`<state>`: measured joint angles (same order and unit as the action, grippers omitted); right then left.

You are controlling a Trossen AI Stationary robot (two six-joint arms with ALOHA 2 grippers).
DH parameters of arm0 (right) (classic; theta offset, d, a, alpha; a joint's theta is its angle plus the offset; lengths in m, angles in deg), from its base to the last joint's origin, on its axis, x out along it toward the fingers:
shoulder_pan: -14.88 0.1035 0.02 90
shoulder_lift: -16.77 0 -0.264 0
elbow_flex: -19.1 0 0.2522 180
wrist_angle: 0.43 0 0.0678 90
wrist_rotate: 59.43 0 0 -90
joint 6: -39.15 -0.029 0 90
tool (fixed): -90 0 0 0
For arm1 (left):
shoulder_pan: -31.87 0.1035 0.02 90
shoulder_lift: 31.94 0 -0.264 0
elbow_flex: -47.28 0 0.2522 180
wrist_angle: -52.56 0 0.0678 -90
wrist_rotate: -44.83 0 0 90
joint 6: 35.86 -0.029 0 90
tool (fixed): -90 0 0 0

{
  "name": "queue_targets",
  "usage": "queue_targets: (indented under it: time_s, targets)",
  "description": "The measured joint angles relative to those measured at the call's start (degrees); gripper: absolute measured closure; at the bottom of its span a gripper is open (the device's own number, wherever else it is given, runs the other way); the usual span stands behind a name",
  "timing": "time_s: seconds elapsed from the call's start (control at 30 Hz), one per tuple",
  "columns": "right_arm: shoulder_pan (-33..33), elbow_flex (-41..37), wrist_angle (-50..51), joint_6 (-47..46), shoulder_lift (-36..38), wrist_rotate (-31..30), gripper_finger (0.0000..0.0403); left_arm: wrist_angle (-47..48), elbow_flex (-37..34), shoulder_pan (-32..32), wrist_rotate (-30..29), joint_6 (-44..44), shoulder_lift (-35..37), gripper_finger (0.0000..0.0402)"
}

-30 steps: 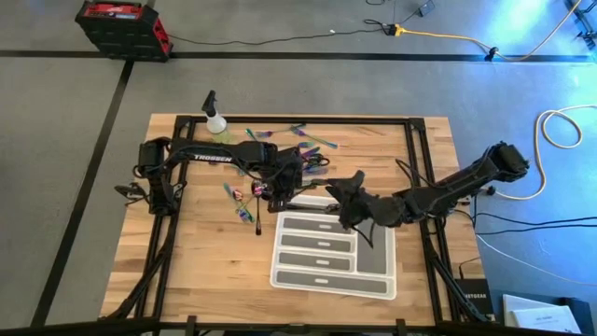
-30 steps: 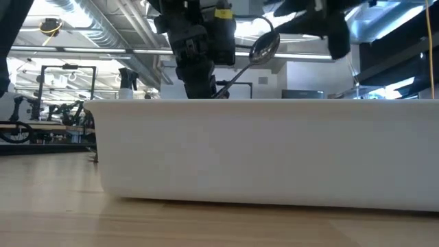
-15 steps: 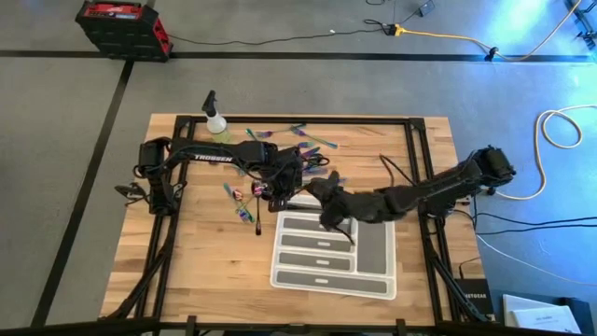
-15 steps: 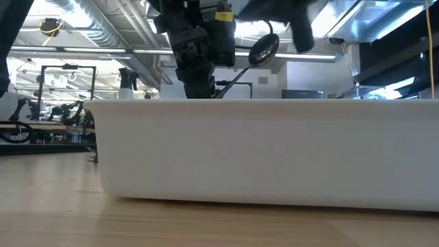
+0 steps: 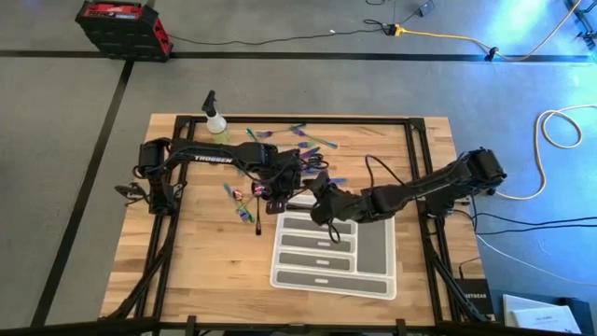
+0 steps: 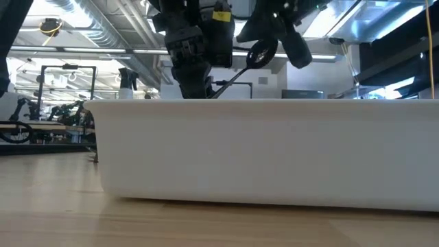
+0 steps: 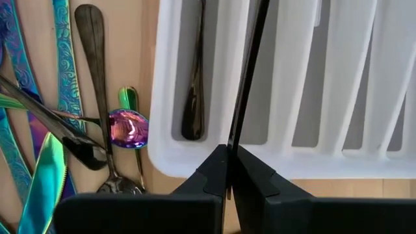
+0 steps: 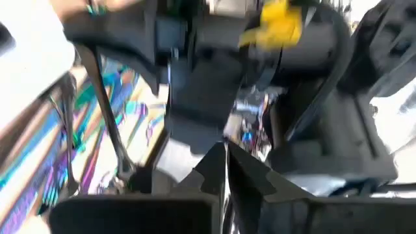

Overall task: Sort silverware
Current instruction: Put the black spoon into the white silverware tray

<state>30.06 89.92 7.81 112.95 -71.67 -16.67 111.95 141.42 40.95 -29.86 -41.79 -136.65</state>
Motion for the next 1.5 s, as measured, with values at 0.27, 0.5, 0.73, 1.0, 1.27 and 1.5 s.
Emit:
queue_targets:
  time_s: [0.27,0.5,0.73,1.0,1.27,1.5]
  targets:
    - [0.0,0.1,1.1,0.0,0.0,-4.3,0.0403,0.5,0.0,-0.2,0.1,0.0,0.0,0.0401]
    - [0.2,0.1,7.4,-4.1,0.0,-4.3,0.0403,0.6,0.0,-0.2,0.2,-0.5,0.0,0.0401]
    - [0.2,0.1,13.6,-10.6,0.0,-4.2,0.0403,0.4,0.0,-0.1,0.1,-0.5,0.0,0.0401]
    - [0.2,0.1,17.3,-13.3,0.0,-3.2,0.0403,1.2,0.0,0.0,0.1,-0.8,0.0,0.0401]
    - [0.2,0.1,22.3,-20.7,0.0,0.3,0.0403,1.3,0.0,0.4,-0.9,-1.1,0.0,0.0401]
    - [0.2,0.1,24.8,-24.8,0.0,0.3,0.0403,1.3,0.0,0.4,-0.9,-1.2,0.0,0.0401]
